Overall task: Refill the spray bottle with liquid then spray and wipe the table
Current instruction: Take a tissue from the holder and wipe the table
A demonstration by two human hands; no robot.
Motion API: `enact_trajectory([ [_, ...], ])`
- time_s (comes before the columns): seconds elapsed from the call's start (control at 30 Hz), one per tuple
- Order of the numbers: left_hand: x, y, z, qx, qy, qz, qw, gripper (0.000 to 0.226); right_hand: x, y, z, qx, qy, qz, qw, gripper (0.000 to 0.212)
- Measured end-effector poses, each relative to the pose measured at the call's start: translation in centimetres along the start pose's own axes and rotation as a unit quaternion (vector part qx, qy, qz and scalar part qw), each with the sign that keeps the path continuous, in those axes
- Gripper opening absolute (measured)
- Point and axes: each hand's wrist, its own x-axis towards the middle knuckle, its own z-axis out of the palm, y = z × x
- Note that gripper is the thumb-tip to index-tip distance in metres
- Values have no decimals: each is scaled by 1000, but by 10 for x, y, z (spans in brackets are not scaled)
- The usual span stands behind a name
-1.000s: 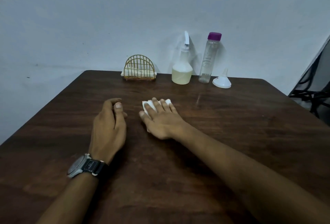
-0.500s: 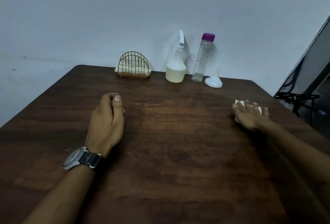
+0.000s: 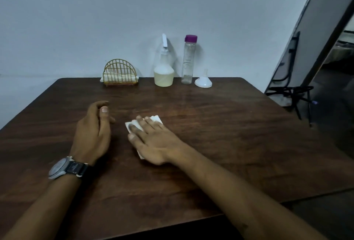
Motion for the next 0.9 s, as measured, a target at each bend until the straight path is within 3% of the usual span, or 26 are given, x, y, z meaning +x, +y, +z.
enact_trajectory([
  [0.1,-1,-3,-1,2,-3,5,1000,33,-33,58,-9,-14,-1,38,999,69],
  [0.2,0,-5,-1,-4,-12,9,1000,33,-68,144,-24,-61,38,152,986,107],
  [0.3,-1,-3,1,-5,-16,16,1000,33,-100,175,-38,-38,41,246,968,66],
  [0.33,-1,-1,2,-2,-20,21,1000,32,-104,167,-40,-26,39,257,965,61],
  [0.4,-2,2,3,13,-42,37,998,33,-91,133,-33,-23,34,246,968,62],
  [0.5,-8,8,3,27,-75,63,995,32,-56,59,-7,-23,13,160,987,62],
  [0.67,-25,19,-1,12,-48,37,998,28,-63,-50,21,13,26,18,999,60],
  [0.8,-32,13,-11,-9,-17,-3,1000,27,-107,-30,27,-12,53,-12,998,59],
  [0.9,-32,10,-14,-19,-16,-27,999,29,-140,47,11,-105,57,52,991,74],
])
